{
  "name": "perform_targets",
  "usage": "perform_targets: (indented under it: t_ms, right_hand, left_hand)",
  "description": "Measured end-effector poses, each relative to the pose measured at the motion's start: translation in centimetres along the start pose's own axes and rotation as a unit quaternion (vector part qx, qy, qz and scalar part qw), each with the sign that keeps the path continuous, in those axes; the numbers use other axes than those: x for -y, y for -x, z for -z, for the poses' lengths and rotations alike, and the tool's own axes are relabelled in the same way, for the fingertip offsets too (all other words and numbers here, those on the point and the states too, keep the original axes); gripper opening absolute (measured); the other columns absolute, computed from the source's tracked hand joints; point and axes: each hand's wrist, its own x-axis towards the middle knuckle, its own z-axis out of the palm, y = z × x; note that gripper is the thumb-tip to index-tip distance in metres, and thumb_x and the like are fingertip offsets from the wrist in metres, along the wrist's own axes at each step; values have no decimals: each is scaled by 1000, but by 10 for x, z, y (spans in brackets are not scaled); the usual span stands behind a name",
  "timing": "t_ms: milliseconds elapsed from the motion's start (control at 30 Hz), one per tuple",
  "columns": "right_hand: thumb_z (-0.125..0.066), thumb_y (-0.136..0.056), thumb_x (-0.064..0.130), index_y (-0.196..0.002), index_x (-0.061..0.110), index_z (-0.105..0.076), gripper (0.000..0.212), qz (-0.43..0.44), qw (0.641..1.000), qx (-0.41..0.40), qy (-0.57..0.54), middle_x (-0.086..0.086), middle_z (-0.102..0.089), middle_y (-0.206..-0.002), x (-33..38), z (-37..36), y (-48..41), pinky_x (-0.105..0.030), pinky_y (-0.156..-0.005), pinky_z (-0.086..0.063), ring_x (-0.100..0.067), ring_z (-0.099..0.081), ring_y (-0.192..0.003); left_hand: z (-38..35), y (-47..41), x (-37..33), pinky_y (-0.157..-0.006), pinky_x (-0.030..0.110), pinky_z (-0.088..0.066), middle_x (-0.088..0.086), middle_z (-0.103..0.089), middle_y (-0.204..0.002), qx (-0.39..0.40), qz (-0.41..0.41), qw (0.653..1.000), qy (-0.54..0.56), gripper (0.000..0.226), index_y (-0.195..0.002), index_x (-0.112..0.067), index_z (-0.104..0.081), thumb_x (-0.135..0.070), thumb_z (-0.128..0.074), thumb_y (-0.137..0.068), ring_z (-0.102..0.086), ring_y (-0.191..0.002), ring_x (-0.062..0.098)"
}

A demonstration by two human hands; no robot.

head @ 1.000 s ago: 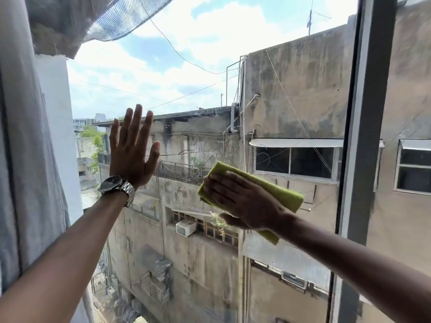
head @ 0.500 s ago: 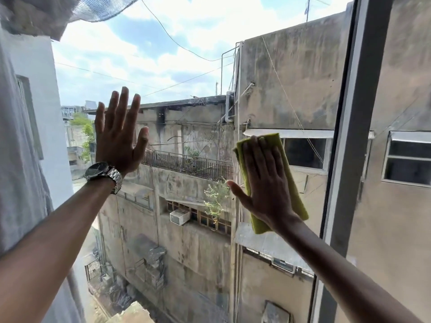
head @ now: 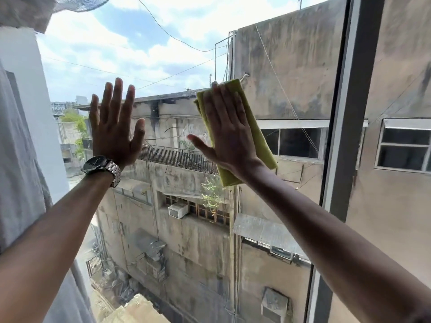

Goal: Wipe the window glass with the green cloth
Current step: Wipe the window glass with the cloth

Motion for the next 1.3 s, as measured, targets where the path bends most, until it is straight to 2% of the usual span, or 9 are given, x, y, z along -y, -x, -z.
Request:
perform_targets:
  t_ms: [200,367,467,567,667,800,1033,1167,1300]
  right_hand:
    - [-47,-101,61,-154,-3,-36,83,-1,1000,-18,-25,-27,-32,-162,3,-1,2,-46,-130,-12,-38,-28,-153]
    - [-47,-101,59,-154,6,-40,75,7,1000,7,3,-22,-44,-157,-28,10,111,-45,-130,-17,-36,-38,-148]
    - [-47,-100,64,-158,10,-30,81,22,998,49,15,-16,-35,-162,-51,20,182,-46,-131,-17,-33,-34,-152]
    - [-49,-97,67,-161,12,-24,88,33,996,85,7,-14,-26,-167,-63,24,207,-48,-130,-21,-30,-26,-156]
    - [-50,-95,70,-160,10,-26,92,56,994,95,-4,-15,-26,-167,-61,23,189,-49,-130,-20,-29,-23,-157]
    - [-47,-95,73,-157,7,-35,92,95,992,74,-27,-15,-32,-164,-40,17,109,-46,-131,-16,-30,-26,-156]
    - [-41,-91,79,-155,3,-38,100,88,995,28,-24,-20,-37,-162,26,-6,-31,-49,-128,-25,-33,-32,-153]
    - [-38,-90,82,-157,3,-34,104,36,998,29,-44,-19,-32,-164,46,-10,-30,-48,-130,-19,-32,-25,-156]
    - [-37,-84,89,-158,2,-31,113,47,994,58,-77,-19,-28,-166,69,-17,17,-46,-132,-10,-32,-21,-157]
  left_hand:
    - [-1,0,2,-129,60,-14,15,-19,-172,-2,-1,1000,-1,67,-163,-15,-22,-46,-27,-103,-14,-161,30]
    - [-2,1,3,-129,59,-13,13,-18,-172,-5,-1,1000,9,67,-163,-18,-21,-47,-27,-103,-14,-162,28]
    - [1,0,1,-130,58,-13,13,-18,-172,3,4,1000,12,68,-163,-17,-22,-47,-27,-102,-13,-162,28]
    - [4,-2,-1,-129,60,-13,16,-19,-172,9,6,1000,13,68,-162,-13,-24,-45,-28,-102,-14,-161,30]
    - [3,-1,-3,-129,60,-13,16,-19,-172,12,12,1000,11,68,-162,-13,-24,-45,-28,-102,-14,-161,30]
    - [-2,-1,-1,-130,59,-12,15,-19,-172,5,11,1000,7,68,-162,-14,-23,-46,-27,-102,-14,-162,28]
    - [-7,0,8,-131,56,-10,10,-15,-174,11,8,1000,7,63,-163,-19,-19,-42,-16,-104,-9,-163,21]
    - [-8,1,7,-131,57,-11,10,-18,-173,1,8,1000,12,62,-163,-18,-20,-37,-15,-104,-11,-162,22]
    - [-8,1,7,-130,59,-15,12,-21,-172,-8,2,1000,7,62,-162,-16,-23,-37,-16,-105,-15,-162,24]
